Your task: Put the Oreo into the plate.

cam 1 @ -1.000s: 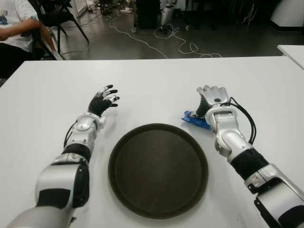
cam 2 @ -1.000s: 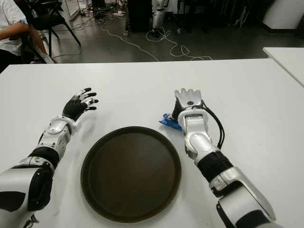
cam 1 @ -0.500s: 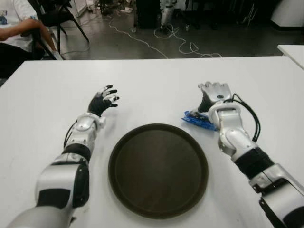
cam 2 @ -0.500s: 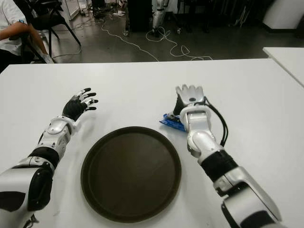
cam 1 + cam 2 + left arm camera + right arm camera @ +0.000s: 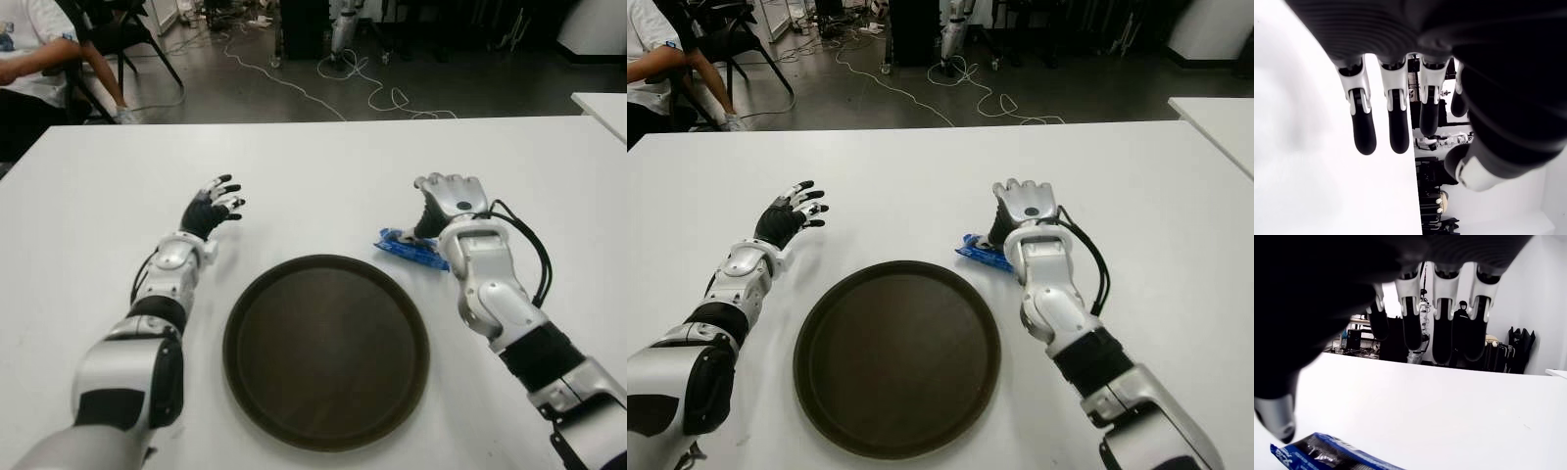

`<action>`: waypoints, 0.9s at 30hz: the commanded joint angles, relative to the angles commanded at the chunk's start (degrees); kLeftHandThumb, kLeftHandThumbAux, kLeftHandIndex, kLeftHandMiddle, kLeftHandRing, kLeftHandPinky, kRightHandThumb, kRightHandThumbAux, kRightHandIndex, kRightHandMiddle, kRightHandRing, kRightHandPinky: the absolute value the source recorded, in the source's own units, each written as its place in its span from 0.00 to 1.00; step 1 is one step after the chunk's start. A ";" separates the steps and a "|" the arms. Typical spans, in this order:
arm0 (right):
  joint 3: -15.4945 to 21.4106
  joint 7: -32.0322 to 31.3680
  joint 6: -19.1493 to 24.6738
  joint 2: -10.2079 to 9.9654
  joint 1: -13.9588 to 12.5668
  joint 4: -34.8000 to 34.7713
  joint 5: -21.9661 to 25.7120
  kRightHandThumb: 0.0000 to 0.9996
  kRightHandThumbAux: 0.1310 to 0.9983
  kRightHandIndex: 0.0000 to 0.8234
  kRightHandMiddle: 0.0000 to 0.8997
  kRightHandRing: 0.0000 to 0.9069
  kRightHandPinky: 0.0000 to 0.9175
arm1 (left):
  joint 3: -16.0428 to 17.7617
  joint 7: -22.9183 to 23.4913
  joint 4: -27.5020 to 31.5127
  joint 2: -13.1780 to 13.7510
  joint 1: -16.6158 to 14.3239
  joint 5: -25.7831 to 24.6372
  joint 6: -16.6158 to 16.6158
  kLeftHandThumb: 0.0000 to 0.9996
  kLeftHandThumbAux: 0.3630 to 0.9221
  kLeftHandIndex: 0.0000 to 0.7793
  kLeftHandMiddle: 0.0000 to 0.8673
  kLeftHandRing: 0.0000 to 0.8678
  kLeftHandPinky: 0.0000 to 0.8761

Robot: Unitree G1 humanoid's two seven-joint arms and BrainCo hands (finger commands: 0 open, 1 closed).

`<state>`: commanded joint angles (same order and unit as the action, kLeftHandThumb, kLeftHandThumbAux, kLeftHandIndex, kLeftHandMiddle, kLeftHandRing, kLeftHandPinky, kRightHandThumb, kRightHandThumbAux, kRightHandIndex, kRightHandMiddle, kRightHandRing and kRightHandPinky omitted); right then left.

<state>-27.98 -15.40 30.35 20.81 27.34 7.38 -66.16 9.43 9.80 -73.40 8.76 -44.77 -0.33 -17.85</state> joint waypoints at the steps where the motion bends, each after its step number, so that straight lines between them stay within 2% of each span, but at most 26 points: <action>1: 0.05 -0.02 0.01 0.03 -0.12 -0.25 -0.01 0.02 0.51 0.23 0.25 0.30 0.38 | -0.01 -0.04 0.00 0.01 -0.01 0.03 0.00 0.03 0.68 0.14 0.21 0.28 0.37; 14: 0.32 -0.38 -0.51 0.57 -1.70 -2.42 0.07 0.01 0.49 0.24 0.26 0.30 0.37 | 0.26 0.31 0.20 -0.02 -0.05 -0.34 0.65 0.06 0.63 0.14 0.22 0.28 0.37; 21: 0.26 -0.92 -0.59 0.47 -1.84 -1.70 0.45 0.01 0.51 0.25 0.27 0.30 0.37 | 0.08 0.22 0.25 0.22 0.03 -0.14 0.56 0.05 0.64 0.14 0.22 0.28 0.37; 27: 0.38 -1.41 -0.44 0.15 -2.27 -1.01 0.97 0.02 0.51 0.24 0.26 0.29 0.35 | 0.25 0.78 0.30 0.40 0.13 -0.37 0.36 0.07 0.59 0.14 0.23 0.28 0.36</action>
<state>-27.60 -16.81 29.91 20.96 25.07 6.36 -65.19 9.68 10.58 -73.10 9.16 -44.64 -0.69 -17.49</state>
